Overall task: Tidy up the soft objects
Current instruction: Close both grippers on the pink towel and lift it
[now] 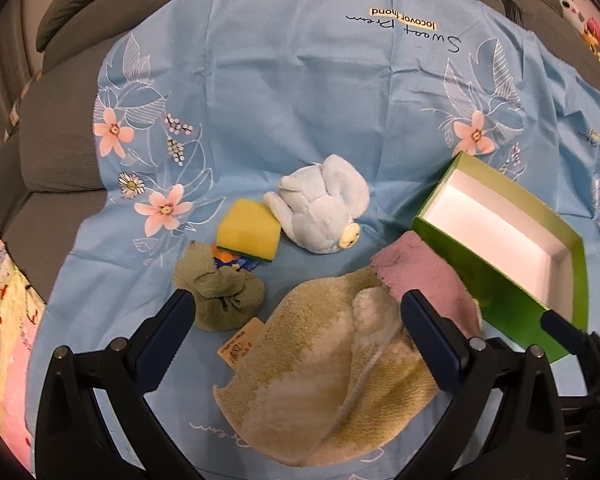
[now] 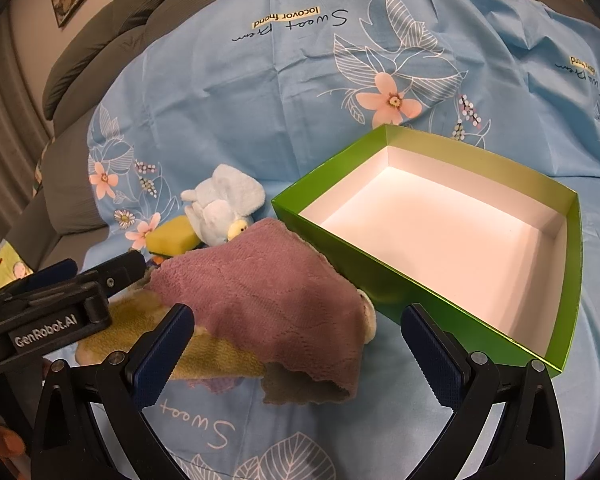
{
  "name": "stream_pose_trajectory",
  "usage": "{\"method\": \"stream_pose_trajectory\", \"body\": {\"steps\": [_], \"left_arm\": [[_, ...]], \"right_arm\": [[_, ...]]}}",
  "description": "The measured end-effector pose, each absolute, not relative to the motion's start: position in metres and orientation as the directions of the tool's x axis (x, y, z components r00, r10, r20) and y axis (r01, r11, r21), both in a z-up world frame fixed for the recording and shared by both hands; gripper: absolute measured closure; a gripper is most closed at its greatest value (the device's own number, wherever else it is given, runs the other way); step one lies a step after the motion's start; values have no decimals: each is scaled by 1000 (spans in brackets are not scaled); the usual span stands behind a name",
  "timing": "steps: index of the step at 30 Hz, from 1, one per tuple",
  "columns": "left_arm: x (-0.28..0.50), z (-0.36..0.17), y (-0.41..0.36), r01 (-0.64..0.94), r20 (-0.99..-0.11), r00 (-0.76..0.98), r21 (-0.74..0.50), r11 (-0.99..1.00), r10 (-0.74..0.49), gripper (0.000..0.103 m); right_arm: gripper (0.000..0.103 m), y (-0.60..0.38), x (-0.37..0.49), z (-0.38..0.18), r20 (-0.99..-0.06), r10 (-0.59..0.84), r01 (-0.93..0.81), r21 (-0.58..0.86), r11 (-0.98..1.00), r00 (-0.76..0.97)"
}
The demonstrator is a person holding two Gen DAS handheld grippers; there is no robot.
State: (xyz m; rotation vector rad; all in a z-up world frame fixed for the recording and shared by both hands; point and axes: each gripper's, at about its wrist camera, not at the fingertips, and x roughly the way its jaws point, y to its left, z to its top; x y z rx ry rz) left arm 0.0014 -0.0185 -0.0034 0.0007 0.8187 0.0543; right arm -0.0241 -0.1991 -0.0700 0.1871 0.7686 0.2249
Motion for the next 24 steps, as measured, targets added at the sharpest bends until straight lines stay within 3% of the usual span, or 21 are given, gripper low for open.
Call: {"method": "stream_pose_trajectory", "body": {"steps": [5,9,17,21,24], "left_arm": [[-3,2,-17,-28,-719,695,-24,999,3,1],[-3,6,-9,91,-709,665,-235,968,-234,1],[-3,11,5,162,-663,583,-471,867,-469,1],[-8,37,-9,230,-631,543,-523,821,-554,1],[-7,39,-32,237,-664,464,-545,804,-587,1]], "right_arm": [[0,-200,-25,-69,-659,278,-140,255,957,699],[0,-209,-27,-70,-645,336,-164,314,935,686],[0,-247,-23,-79,-607,475,-167,493,854,637],[0,-268,-17,-87,-568,561,-156,606,780,602],[0,-272,-13,-95,-550,624,-166,661,731,555]]}}
